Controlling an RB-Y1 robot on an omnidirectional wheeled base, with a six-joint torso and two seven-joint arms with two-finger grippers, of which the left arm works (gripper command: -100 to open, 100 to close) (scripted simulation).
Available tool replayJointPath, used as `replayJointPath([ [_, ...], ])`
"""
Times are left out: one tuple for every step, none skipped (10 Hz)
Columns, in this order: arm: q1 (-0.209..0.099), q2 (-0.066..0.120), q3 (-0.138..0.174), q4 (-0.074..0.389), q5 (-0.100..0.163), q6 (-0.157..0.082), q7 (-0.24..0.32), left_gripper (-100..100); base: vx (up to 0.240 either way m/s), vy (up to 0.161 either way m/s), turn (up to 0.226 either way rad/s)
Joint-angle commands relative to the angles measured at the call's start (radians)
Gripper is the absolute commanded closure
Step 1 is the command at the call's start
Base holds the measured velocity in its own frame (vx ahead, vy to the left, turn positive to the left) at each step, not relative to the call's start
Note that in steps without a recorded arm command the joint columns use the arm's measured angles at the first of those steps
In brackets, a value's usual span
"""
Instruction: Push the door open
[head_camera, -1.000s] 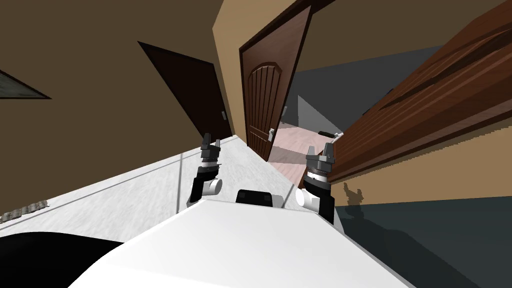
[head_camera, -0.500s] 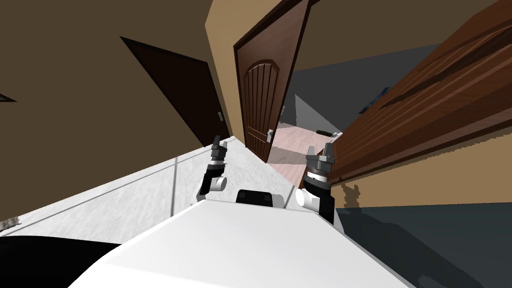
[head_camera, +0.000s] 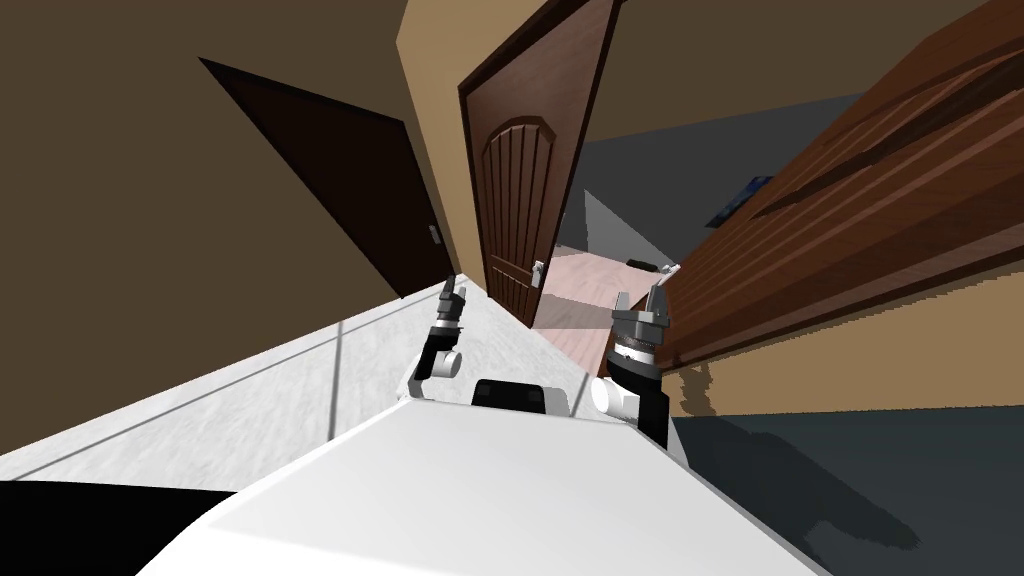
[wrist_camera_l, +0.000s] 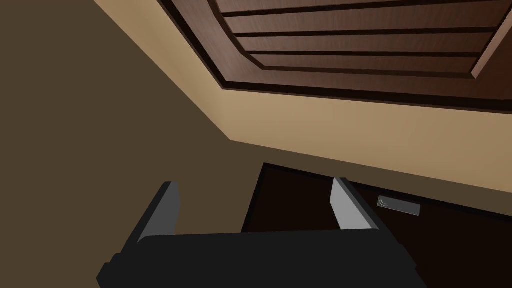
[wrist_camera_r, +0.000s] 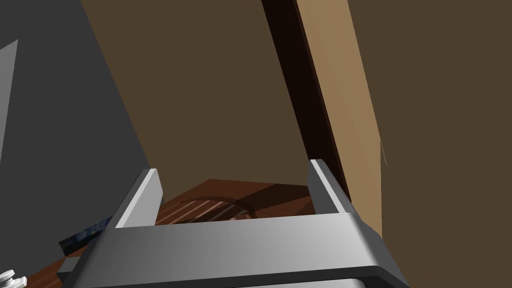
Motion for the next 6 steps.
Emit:
replayJointPath([
  [-0.03, 0.002, -0.014, 0.041, -0.004, 0.015, 0.007, -100, 0.094, 0.022, -0.072],
  [-0.048, 0.004, -0.022, 0.07, -0.006, 0.017, 0.011, -100, 0.1, 0.028, -0.081],
  [-0.048, 0.004, -0.022, 0.07, -0.006, 0.017, 0.011, -100, 0.071, 0.024, -0.025],
  [-0.066, 0.005, -0.031, 0.101, -0.008, 0.02, 0.016, -100, 0.061, 0.025, -0.044],
  [-0.085, 0.006, -0.039, 0.129, -0.009, 0.023, 0.021, -100, 0.081, 0.023, -0.09],
  [-0.104, 0.007, -0.048, 0.16, -0.011, 0.025, 0.025, -100, 0.088, 0.017, -0.088],
])
